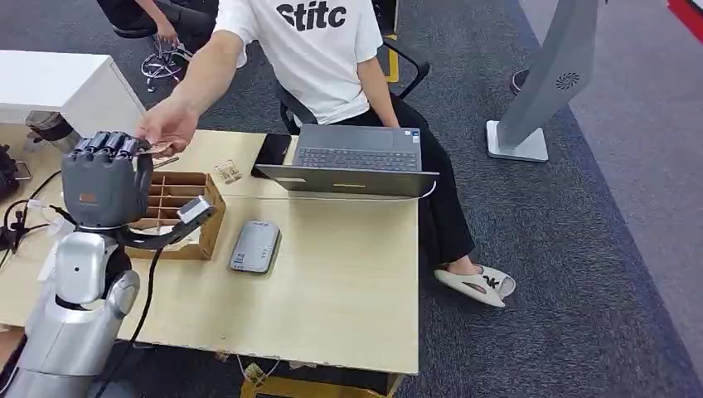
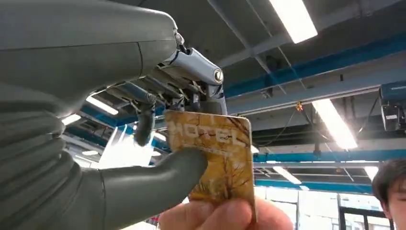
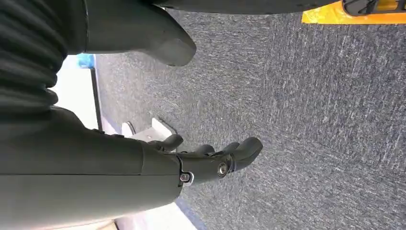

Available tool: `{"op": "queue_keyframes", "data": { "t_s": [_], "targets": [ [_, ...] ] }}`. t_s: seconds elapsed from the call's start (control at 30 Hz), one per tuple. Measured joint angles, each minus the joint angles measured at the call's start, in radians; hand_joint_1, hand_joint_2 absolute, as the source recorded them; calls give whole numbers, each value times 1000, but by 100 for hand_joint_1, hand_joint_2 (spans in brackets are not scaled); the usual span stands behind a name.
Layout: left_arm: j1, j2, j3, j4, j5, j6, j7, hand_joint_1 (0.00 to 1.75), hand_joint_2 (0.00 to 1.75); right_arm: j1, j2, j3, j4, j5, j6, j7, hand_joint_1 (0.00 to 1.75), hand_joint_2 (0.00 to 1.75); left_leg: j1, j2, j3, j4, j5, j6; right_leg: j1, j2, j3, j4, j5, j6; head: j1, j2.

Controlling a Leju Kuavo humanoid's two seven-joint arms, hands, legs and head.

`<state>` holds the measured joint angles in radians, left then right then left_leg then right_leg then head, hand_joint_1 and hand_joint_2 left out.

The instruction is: Pass the card to the sensor for recognition and then transmit it.

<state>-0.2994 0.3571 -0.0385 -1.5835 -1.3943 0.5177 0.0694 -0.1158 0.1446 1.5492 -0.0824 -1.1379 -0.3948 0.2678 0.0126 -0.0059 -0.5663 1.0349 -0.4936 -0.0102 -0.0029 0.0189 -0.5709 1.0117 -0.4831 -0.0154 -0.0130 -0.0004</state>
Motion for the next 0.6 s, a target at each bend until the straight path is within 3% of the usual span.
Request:
{"op": "queue_keyframes", "data": {
  "t_s": [0.27, 0.47, 0.6],
  "targets": [
    [14, -17, -19, 5, -12, -6, -21, 175, 175, 0, 0, 0, 0, 0, 3, -6, 0, 175, 0, 0, 0, 0, 0, 0, 0, 0, 0, 0, 0, 0, 0, 0],
    [30, -45, -100, 46, -21, -27, -35, 175, 175, 0, 0, 0, 0, 0, 6, -11, 0, 175, 0, 0, 0, 0, 0, 0, 0, 0, 0, 0, 0, 0, 0, 0],
    [37, -88, -168, 89, -20, -30, -38, 175, 175, 0, 0, 0, 0, -3, 6, -12, 0, 175, 0, 0, 0, 0, 0, 0, 0, 0, 0, 0, 0, 0, 0, 0]
  ]
}}
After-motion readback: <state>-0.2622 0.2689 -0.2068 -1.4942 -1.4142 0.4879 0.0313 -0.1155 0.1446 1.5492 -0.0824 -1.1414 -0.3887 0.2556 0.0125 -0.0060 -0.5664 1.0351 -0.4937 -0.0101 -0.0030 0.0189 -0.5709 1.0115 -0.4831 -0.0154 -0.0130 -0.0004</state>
